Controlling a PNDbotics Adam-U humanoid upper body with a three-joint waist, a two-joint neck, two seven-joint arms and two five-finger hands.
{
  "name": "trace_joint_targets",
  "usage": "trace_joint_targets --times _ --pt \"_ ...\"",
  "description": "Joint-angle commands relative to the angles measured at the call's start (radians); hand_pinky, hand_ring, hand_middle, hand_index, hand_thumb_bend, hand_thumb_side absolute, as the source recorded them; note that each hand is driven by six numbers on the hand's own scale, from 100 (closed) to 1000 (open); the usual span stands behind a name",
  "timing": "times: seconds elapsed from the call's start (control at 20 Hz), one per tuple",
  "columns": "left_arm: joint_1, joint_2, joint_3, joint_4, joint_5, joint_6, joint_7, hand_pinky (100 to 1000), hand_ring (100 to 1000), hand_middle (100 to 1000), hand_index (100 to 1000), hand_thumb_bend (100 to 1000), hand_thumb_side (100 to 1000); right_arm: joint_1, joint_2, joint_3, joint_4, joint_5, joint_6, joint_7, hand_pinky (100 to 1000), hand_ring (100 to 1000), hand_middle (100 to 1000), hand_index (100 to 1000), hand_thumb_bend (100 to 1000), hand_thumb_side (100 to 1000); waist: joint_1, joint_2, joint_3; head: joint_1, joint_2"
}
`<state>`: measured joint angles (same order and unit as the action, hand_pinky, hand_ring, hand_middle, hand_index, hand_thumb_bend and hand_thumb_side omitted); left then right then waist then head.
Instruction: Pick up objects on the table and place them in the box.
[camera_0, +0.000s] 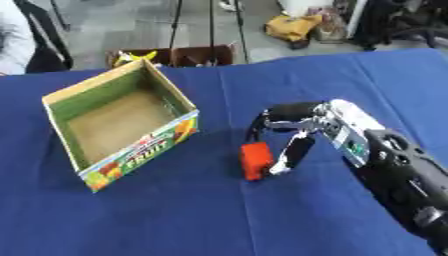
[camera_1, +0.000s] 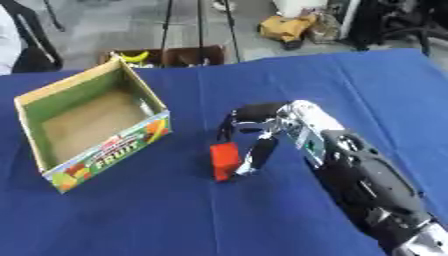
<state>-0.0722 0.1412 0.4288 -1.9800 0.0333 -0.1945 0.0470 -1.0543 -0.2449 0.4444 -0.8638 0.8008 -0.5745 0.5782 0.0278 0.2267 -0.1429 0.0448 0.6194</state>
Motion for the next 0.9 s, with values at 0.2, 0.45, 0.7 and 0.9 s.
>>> trace_joint_targets --times 0.2,0.45,0.7,0.9 --pt "-0.01 0.017 0.0 -0.02 -0.002 0.0 -0.003 350 582 664 901 501 861 -0.015 -0.001 0.0 0.002 0.01 -0.333 0.329 720 763 626 807 466 532 0.0 -0.014 0.002 0.0 -0.009" --pt "-0.01 0.017 -0.001 -0.02 -0.002 -0.001 -0.004 350 583 664 901 506 861 -0.014 0.008 -0.002 0.011 0.014 -0.333 0.329 712 750 591 775 396 538 0.0 -0.014 0.003 -0.002 -0.01" --pt "-0.012 0.017 -0.001 -0.02 -0.002 0.0 -0.005 350 583 665 901 504 861 -0.016 0.008 -0.004 0.01 0.009 -0.333 0.329 701 731 549 745 375 532 0.0 -0.012 0.0 -0.005 -0.012" --pt "-0.012 0.018 -0.001 -0.02 -0.001 0.001 -0.004 350 584 665 901 503 861 -0.015 0.012 -0.004 0.009 -0.002 -0.333 0.329 693 717 526 717 326 525 -0.001 -0.013 0.002 -0.006 -0.014"
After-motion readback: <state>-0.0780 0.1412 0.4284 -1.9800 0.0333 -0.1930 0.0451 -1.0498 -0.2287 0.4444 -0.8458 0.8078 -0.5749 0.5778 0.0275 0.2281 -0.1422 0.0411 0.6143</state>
